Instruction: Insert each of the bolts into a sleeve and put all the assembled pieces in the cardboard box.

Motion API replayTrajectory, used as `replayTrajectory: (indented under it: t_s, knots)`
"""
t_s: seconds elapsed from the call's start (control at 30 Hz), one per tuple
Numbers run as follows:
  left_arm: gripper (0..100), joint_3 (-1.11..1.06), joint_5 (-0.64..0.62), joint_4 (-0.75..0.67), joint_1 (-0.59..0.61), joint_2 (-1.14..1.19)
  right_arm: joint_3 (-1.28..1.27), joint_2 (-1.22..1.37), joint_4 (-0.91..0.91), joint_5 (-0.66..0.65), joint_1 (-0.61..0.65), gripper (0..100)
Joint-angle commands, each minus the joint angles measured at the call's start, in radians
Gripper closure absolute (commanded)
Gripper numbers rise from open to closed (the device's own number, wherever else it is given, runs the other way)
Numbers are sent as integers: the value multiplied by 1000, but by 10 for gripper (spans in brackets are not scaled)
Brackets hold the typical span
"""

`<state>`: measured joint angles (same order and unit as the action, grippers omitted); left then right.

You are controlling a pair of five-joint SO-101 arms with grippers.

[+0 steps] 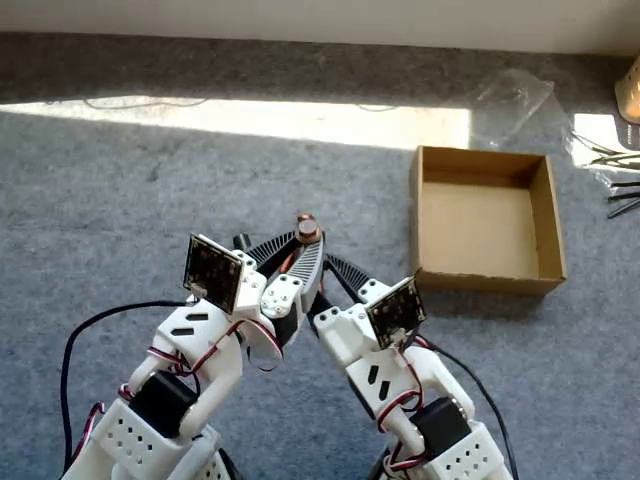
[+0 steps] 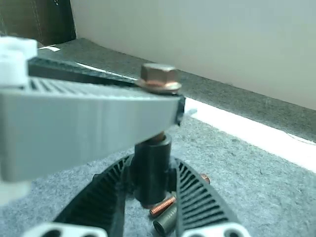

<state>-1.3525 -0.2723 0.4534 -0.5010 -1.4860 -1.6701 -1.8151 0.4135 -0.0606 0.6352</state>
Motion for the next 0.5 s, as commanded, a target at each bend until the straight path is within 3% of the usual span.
replayTrajectory:
  t_s: [0.0,0.3,0.47]
  knots:
    - [995,5,-20,-5,-4,10,-122,-13,-2,-11,-1,994]
    - [983,-12,-20,-5,2,2,-122,-13,-2,-11,-1,994]
    - [804,-15,-18,-5,2,2,-122,-13,-2,-11,-1,994]
